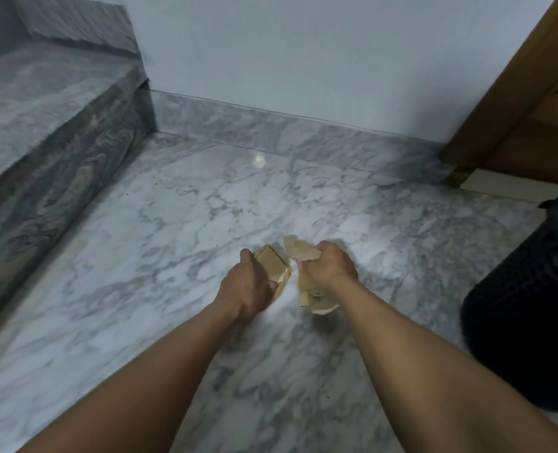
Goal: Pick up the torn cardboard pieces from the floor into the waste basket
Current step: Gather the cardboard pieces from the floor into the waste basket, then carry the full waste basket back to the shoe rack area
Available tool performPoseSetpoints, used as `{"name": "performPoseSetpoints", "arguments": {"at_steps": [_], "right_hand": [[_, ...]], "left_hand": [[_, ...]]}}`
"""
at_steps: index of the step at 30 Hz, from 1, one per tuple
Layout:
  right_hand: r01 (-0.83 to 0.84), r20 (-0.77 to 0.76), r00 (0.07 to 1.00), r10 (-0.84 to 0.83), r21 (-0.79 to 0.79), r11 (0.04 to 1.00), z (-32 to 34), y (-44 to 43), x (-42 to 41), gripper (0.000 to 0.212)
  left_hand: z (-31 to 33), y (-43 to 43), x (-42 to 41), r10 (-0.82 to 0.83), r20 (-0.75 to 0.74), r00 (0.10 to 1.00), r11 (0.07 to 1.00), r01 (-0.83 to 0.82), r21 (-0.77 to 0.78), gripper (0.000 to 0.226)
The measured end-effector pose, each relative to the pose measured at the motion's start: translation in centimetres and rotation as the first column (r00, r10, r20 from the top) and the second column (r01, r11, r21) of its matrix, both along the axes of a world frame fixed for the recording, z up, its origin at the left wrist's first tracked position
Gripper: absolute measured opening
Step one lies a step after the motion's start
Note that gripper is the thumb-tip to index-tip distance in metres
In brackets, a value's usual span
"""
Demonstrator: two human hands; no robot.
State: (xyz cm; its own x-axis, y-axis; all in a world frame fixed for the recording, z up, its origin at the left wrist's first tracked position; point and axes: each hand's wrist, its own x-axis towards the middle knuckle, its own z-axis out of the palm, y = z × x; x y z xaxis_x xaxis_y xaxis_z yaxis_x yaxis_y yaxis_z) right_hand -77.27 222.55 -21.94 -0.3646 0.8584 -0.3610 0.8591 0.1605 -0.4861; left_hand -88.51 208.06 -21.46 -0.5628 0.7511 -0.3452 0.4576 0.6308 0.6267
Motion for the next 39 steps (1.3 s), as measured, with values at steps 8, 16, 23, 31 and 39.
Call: {"name": "performPoseSetpoints", "arguments": {"at_steps": [8,16,23,31,39], "right_hand": [[-0.049,-0.092,0.994,0.064,0.154,0.987,6.4,0.3,2.8,0.014],[-0.062,-0.02,0.997,0.075,0.372,0.926,20.0,5.6,9.3,0.034],[-0.008,-0.026,0.999,0.023,0.47,0.882,30.7,9.9,19.2,0.03],[0.218,-0.024,0.972,-0.235,0.472,0.854,31.8,9.8,33.0,0.042],[0.277,-0.2,0.955,-0.219,0.337,0.9,29.0,8.9,38.5,0.041]], "left_hand": [[3.3,3.2,-2.6,-0.027,0.046,0.999,0.988,0.02,0.153,0.056],[15.2,11.8,-0.4,-0.139,-0.011,0.99,0.925,0.134,0.355,0.062],[24.1,17.2,9.1,-0.284,0.017,0.959,0.803,0.229,0.55,0.06],[27.7,19.9,22.4,-0.455,0.103,0.885,0.743,0.313,0.591,0.058],[26.3,20.5,29.3,-0.513,-0.22,0.83,0.769,0.558,0.312,0.037]]}}
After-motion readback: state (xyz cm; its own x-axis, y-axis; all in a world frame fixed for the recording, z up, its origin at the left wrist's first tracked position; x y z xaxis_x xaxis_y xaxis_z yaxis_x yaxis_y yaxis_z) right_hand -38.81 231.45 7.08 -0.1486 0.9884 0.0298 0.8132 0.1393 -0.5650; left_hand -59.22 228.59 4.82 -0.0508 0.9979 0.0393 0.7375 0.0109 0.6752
